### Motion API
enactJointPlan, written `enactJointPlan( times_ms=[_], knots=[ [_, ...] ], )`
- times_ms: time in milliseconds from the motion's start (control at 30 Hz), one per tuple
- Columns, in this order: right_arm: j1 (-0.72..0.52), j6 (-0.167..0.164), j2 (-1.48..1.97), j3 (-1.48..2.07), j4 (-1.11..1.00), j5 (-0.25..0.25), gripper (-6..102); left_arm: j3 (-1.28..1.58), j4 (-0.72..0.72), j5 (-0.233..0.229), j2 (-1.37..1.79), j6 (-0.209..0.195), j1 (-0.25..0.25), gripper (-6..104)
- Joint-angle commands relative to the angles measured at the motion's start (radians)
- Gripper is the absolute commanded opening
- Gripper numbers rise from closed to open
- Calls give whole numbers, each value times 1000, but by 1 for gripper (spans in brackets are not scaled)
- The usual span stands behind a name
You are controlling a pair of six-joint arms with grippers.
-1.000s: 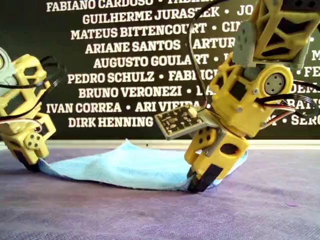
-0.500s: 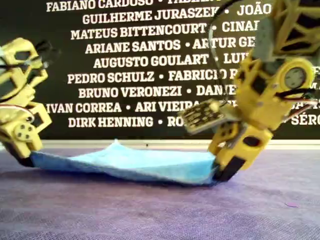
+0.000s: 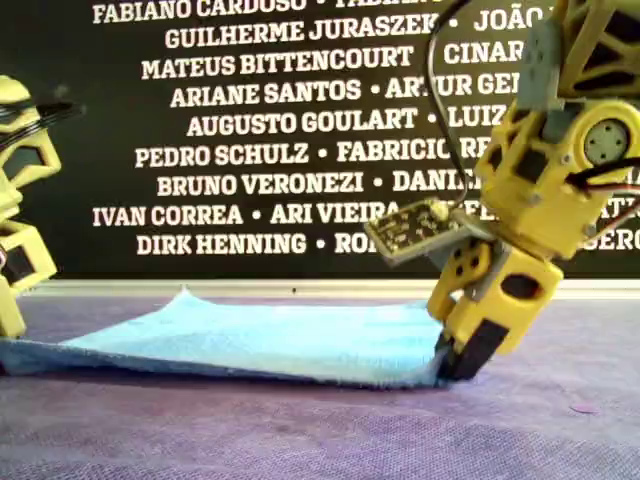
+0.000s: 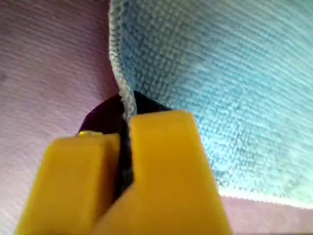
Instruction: Fold a cloth
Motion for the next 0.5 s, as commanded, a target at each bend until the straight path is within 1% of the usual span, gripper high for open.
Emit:
enactJointPlan(
  times_ms=[0,200,300,367,433,467],
  knots=[
    [-11,-5,120,11,9,-8,-1,-11,-5,-8,63,-9,-25,2],
    [-14,-5,149,41,-3,-8,-1,-17,-6,-9,63,-11,-23,2],
    [-15,-5,147,26,-61,-6,-1,-31,-9,-6,63,-8,-21,2],
    [-15,-5,144,20,-106,-6,-1,-37,-17,3,63,3,-15,2],
    [-15,-5,141,15,-140,-6,-1,-69,-21,2,60,3,-12,2],
    [-15,-5,141,14,-158,-6,-1,-92,-21,-8,49,5,-11,2]
  ],
)
